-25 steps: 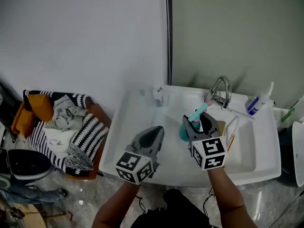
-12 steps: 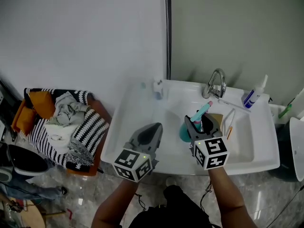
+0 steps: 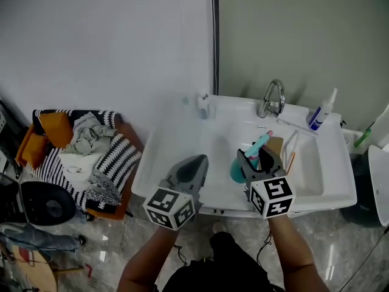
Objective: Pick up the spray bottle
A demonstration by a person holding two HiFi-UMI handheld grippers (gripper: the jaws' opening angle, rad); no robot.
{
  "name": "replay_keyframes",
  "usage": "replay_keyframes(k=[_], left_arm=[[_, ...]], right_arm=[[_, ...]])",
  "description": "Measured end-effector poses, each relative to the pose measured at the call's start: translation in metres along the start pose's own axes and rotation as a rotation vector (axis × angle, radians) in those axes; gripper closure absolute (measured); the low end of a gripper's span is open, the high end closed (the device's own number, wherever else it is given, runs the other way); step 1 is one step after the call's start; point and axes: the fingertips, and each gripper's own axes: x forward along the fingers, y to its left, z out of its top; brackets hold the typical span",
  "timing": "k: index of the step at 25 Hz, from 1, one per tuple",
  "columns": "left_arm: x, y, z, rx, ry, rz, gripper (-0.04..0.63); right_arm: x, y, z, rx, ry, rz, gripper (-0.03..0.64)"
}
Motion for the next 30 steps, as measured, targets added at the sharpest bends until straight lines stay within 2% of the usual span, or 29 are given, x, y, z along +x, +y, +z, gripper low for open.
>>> replay_keyframes(k=[18,30], left_arm=[[-0.08,-0.026,-0.029,-0.022,0.018,0.057,0.586],[-0.123,-0.052,-0.049,-0.037,0.034,0.047,0.586]], right_arm=[[-0.068,0.056,-0.027,0.013,0.028,0.054,0.439],[-0.111,0.092,-0.039,0.003,0.035,0.069,0.443]])
